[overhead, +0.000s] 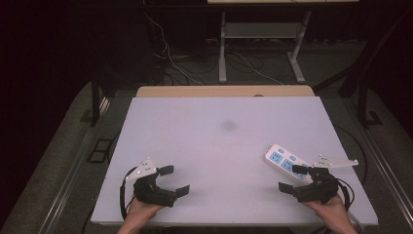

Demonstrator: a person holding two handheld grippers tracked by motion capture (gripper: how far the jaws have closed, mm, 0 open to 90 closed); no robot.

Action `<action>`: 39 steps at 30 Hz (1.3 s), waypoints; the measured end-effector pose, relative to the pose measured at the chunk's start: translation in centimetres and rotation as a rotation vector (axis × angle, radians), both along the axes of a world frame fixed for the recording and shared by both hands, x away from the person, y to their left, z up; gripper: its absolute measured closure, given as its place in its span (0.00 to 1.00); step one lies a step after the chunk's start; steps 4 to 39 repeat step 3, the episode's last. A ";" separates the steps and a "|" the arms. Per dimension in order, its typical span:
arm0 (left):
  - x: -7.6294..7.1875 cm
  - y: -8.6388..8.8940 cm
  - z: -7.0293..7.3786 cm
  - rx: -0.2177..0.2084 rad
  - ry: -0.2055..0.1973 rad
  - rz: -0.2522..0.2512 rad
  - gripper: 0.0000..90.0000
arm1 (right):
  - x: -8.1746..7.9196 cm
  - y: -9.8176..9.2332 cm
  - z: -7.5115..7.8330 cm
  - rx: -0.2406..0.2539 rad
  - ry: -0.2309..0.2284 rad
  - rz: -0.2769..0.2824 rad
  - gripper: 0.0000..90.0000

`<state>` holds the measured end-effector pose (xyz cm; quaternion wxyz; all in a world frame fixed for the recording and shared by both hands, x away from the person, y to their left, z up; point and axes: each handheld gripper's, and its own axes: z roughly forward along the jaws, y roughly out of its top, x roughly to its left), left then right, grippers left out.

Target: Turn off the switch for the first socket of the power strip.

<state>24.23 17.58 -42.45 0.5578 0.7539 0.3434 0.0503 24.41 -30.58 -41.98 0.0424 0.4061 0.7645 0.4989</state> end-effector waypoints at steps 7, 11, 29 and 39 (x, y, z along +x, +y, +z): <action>0.1 -0.1 -0.1 0.006 0.002 -0.002 0.00 | -0.1 0.3 -0.1 -0.011 -0.003 0.010 0.00; 0.1 -0.1 -0.1 0.006 0.002 -0.002 0.00 | -0.1 0.3 -0.1 -0.011 -0.003 0.010 0.00; 0.1 -0.1 -0.1 0.006 0.002 -0.002 0.00 | -0.1 0.3 -0.1 -0.011 -0.003 0.010 0.00; 0.1 -0.1 -0.1 0.006 0.002 -0.002 0.00 | -0.1 0.3 -0.1 -0.011 -0.003 0.010 0.00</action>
